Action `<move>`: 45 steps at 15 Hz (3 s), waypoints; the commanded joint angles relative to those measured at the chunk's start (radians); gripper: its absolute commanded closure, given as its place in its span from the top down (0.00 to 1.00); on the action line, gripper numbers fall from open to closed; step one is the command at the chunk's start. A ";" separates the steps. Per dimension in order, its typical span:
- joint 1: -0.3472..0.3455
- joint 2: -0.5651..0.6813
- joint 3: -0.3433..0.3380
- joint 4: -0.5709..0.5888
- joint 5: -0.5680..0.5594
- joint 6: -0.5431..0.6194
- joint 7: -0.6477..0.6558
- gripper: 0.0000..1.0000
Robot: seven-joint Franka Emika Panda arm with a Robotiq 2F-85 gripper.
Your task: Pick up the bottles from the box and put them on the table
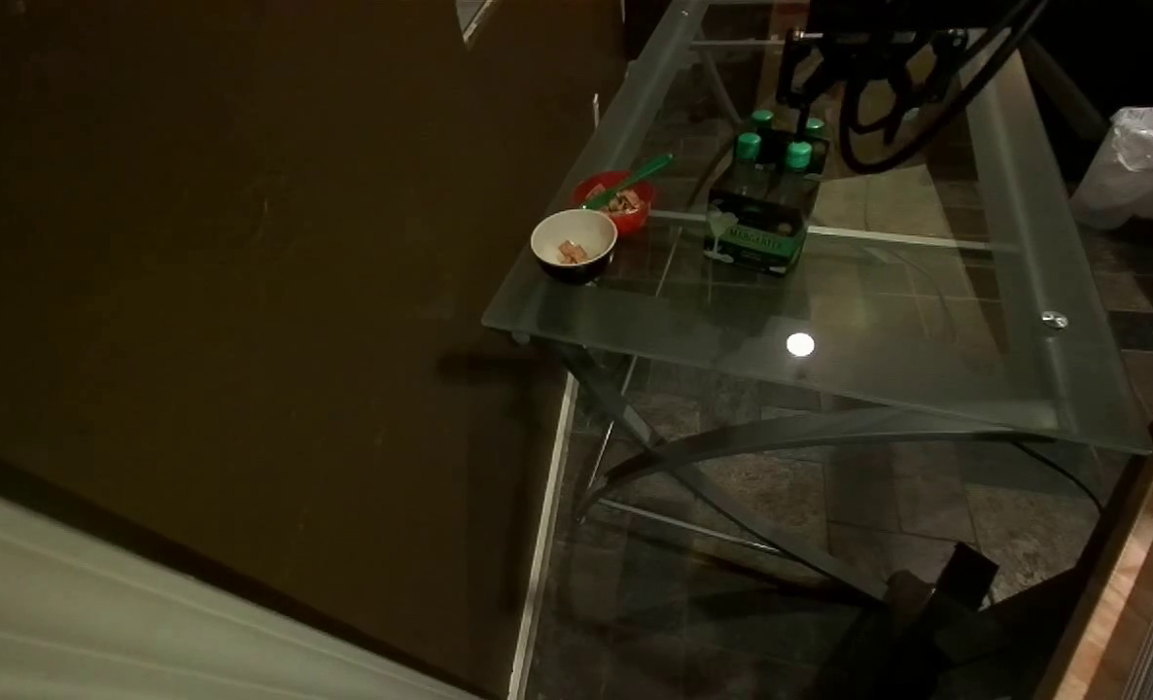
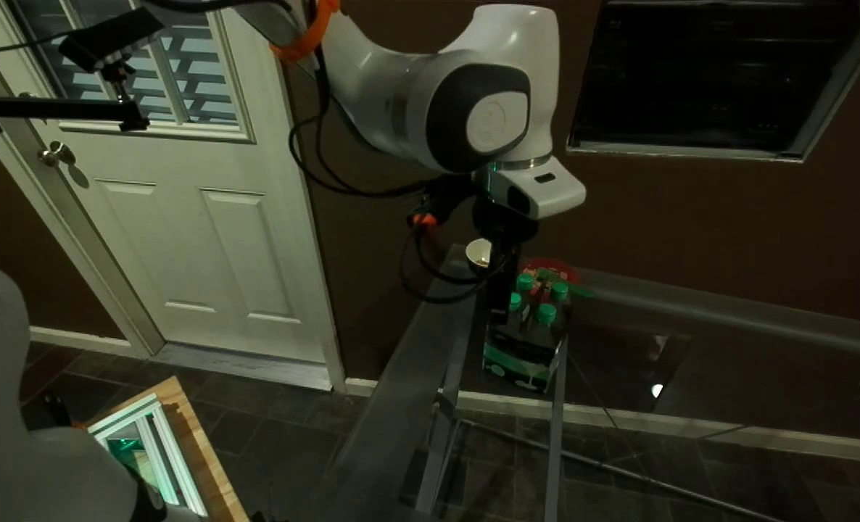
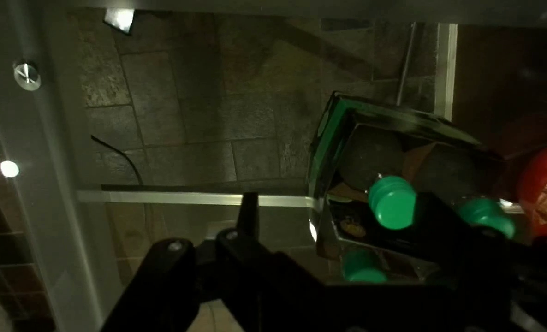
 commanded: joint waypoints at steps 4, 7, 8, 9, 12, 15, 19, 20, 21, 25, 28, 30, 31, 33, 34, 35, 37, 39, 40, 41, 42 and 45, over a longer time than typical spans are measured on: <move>0.058 0.075 -0.031 0.061 0.020 -0.002 0.124 0.43; 0.065 0.083 -0.044 0.068 0.008 0.022 0.148 0.39; 0.066 0.084 -0.047 0.068 0.010 0.027 0.148 0.45; 0.066 0.085 -0.049 0.067 0.009 0.033 0.151 0.50; 0.068 0.085 -0.056 0.063 0.019 0.050 0.143 0.79; 0.069 0.088 -0.061 0.061 0.026 0.068 0.139 0.80; 0.072 0.101 -0.065 0.066 0.038 0.055 0.130 0.70; 0.073 0.104 -0.065 0.065 0.038 0.055 0.129 0.68; 0.074 0.108 -0.064 0.066 0.047 0.050 0.123 0.66; 0.079 0.121 -0.066 0.070 0.060 0.048 0.123 0.38; 0.079 0.121 -0.071 0.075 0.057 0.045 0.129 0.20; 0.078 0.096 -0.073 0.077 0.062 0.022 0.132 0.08; 0.080 0.076 -0.075 0.076 0.059 0.006 0.135 0.06; 0.083 0.033 -0.075 0.075 0.042 -0.035 0.146 0.07; 0.086 0.005 -0.074 0.075 0.026 -0.060 0.156 0.07; 0.087 -0.018 -0.070 0.077 0.012 -0.087 0.166 0.07; 0.088 -0.069 -0.058 0.088 0.006 -0.167 0.166 0.07; 0.085 -0.118 -0.045 0.104 0.004 -0.252 0.163 0.07; 0.081 -0.138 -0.040 0.113 -0.001 -0.281 0.160 0.07; 0.074 -0.158 -0.038 0.120 -0.002 -0.308 0.152 0.07; 0.068 -0.175 -0.038 0.128 0.000 -0.330 0.146 0.07; 0.047 -0.216 -0.053 0.138 0.024 -0.396 0.114 0.07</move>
